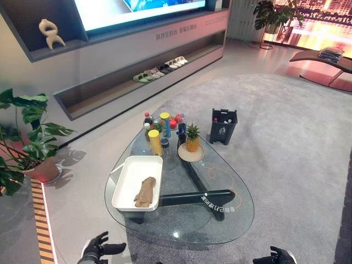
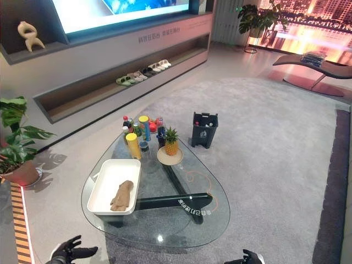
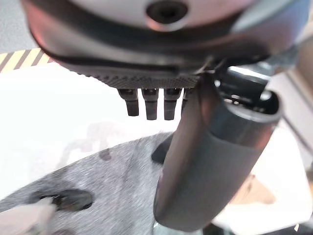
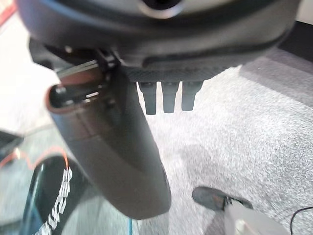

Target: Wipe the table with a cloth and put it in the basket.

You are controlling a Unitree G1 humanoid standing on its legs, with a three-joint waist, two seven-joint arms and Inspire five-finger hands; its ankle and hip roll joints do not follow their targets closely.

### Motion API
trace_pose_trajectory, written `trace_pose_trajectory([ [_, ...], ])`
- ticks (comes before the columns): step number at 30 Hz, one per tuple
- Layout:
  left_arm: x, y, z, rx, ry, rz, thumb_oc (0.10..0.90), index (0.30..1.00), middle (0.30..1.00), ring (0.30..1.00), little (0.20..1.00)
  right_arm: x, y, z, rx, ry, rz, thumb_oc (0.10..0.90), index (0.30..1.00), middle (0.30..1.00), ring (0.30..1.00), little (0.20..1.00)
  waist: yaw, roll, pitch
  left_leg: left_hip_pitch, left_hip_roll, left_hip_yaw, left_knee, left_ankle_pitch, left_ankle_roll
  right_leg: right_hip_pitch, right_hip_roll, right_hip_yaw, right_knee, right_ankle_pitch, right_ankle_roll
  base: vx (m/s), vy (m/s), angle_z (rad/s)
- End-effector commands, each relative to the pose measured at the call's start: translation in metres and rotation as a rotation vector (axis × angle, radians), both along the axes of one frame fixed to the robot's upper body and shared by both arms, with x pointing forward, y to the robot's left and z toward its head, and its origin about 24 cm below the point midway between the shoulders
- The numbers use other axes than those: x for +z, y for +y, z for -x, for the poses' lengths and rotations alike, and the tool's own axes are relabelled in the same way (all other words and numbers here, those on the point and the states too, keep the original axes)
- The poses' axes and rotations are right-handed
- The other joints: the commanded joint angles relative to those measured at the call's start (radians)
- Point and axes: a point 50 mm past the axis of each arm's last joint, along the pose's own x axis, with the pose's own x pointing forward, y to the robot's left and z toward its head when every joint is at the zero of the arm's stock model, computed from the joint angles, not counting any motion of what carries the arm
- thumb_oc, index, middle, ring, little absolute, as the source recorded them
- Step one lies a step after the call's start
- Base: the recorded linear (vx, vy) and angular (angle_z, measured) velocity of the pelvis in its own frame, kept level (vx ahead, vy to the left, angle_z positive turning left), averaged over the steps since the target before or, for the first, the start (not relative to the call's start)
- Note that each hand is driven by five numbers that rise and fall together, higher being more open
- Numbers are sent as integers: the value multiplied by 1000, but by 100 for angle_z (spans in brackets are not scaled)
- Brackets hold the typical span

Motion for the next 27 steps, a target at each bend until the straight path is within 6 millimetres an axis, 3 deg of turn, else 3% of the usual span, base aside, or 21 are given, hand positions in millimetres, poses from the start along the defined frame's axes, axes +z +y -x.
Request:
trace_pose_trajectory([
  [1, 3, 0, -17, -94, 34, -25, 800, 900, 900, 900, 900, 1, 7, -17, 94, 26, -2, 800, 900, 900, 900, 900, 8, -10, 35, 62, -57, 55, 6, -78, 35, 20, 17, 14, 48, -26, -4, -2, 13, -6],
  [17, -11, -21, 0, -222, 224, 42, 800, 900, 900, 900, 900, -7, 21, -7, 215, 170, -38, 800, 900, 900, 900, 900, 8, -16, 35, 78, -48, 51, 6, -79, 33, 37, 17, 18, 48, -27, -4, 11, 0, -4],
  [27, -12, -24, -1, -229, 219, 40, 800, 900, 900, 900, 900, -9, 24, -5, 223, 192, -55, 800, 900, 900, 900, 900, 9, -16, 35, 77, -43, 48, 6, -78, 30, 39, 17, 16, 42, -23, -5, 0, 0, 0],
])
